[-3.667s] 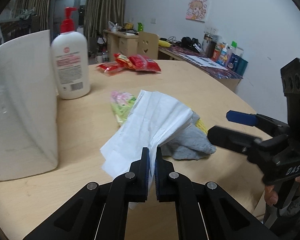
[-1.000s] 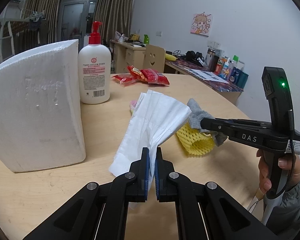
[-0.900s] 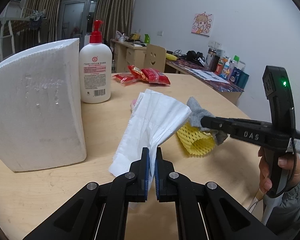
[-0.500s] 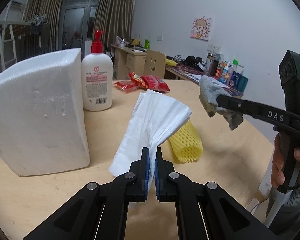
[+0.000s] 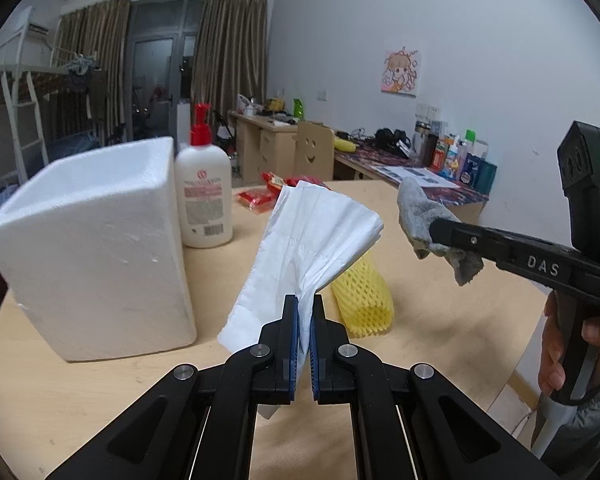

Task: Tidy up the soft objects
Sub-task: 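Carry the white tissue and grey sock over the white foam box with both grippers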

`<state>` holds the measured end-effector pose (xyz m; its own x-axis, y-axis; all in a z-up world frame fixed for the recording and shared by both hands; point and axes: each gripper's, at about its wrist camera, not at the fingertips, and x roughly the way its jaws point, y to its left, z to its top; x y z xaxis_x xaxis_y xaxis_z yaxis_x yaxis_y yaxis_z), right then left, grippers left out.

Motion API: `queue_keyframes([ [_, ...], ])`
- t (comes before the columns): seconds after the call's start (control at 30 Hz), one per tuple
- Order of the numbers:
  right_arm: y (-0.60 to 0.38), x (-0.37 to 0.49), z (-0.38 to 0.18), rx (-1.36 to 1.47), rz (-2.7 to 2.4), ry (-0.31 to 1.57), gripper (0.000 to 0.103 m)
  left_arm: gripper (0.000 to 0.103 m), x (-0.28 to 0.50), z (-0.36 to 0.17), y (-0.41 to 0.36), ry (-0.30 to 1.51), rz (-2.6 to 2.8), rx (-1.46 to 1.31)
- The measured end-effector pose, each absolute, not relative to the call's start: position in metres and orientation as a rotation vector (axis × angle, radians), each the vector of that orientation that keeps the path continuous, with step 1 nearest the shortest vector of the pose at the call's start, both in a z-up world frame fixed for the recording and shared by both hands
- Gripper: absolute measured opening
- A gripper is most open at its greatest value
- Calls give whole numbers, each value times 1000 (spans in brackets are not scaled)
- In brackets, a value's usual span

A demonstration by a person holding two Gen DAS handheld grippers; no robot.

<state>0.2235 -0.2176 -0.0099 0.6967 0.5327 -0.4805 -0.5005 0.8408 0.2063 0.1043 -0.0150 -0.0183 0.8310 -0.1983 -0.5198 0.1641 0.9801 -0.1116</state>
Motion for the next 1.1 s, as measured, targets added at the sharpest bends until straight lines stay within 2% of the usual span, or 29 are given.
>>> queue_keyframes([
  [0.5,-176,193,5,26,751,503,14,5,50,10,9,478,-25,-66],
  [1.1,-106,177,13,-56,955,478,14,5,10,20,63,442,175,-117],
])
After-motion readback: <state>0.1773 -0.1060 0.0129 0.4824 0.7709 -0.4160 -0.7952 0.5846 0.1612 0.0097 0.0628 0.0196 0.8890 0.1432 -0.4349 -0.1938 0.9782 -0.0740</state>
